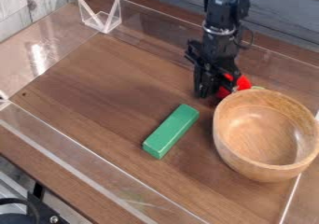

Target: Move the red object to the left side of the table

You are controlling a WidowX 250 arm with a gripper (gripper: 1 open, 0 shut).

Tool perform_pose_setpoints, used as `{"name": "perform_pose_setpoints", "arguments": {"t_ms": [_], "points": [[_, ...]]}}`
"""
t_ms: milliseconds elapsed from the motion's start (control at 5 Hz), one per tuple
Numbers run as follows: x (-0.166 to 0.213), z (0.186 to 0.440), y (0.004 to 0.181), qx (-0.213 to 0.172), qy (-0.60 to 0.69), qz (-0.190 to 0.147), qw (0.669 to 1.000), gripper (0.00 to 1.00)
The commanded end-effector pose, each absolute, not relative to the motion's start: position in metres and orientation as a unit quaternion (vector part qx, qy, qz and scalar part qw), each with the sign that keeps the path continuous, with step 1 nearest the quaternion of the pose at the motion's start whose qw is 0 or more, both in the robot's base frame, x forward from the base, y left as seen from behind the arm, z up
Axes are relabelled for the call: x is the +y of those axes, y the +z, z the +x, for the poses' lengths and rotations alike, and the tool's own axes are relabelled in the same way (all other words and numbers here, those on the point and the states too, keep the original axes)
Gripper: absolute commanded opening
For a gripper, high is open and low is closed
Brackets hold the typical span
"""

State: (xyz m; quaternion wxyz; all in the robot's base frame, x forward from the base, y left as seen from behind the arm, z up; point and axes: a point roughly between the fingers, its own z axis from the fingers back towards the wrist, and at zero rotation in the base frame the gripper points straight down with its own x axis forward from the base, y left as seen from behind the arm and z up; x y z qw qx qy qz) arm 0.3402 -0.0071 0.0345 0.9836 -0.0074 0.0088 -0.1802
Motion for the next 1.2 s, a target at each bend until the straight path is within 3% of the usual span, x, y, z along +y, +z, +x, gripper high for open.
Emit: {"name": "perform_pose_setpoints", "arguments": {"t_ms": [0,200,400,600,800,1000], "points": [[0.001,0.354,0.048,-0.023,-0.170,-0.005,0.985,0.00],[0.006,0.357,0.045,-0.022,-0.165,-0.006,0.986,0.00],[0.009,0.359,0.042,-0.020,-0.160,-0.009,0.987,1.00],[0.011,0.361,0.040,-0.018,-0.156,-0.011,0.988,1.00],[0.012,0.364,0.040,-0.019,-0.153,-0.010,0.988,0.00],[0.012,0.369,0.040,-0.020,-0.153,-0.009,0.988,0.00]]}}
